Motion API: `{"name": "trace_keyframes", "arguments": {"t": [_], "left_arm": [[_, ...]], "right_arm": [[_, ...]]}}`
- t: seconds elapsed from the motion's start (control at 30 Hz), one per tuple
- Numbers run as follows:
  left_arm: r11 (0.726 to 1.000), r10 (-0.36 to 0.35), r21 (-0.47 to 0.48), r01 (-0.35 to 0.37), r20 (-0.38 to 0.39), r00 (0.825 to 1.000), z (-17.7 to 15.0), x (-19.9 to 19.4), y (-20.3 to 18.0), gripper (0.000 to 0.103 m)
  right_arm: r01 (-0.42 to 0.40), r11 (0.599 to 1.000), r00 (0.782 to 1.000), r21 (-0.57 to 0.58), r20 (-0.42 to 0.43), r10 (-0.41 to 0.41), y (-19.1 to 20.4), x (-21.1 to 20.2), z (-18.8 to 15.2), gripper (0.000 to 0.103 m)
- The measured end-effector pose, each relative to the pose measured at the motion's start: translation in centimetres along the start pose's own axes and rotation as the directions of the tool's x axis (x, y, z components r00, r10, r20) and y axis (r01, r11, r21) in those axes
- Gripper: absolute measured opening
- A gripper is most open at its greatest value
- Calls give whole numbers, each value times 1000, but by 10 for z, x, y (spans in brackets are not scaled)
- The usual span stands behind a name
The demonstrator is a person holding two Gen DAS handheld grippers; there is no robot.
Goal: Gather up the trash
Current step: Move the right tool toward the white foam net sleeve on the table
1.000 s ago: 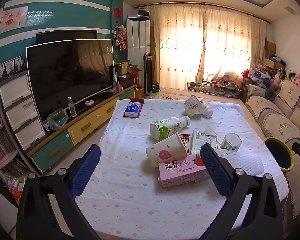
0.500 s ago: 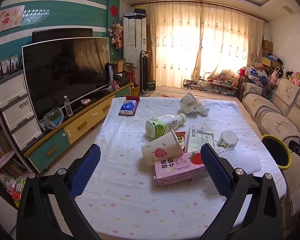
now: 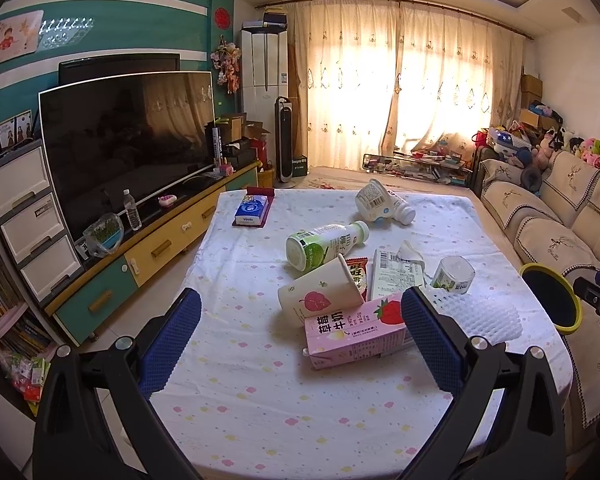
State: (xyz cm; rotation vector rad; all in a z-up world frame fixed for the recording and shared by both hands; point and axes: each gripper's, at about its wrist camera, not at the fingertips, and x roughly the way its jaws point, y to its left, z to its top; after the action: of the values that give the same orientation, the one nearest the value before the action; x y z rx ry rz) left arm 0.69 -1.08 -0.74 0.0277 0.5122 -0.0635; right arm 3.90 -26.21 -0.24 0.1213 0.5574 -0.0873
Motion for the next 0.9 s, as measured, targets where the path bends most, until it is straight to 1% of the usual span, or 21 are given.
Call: {"name": "trace_keyframes", "arguments": {"t": [0.9], "left_arm": [[1000,-4,7,4,-9,1000,-3,4,-5,98]], "right_arm": [[0,1000,1000,3,-17,0,-1,5,-4,97]]}}
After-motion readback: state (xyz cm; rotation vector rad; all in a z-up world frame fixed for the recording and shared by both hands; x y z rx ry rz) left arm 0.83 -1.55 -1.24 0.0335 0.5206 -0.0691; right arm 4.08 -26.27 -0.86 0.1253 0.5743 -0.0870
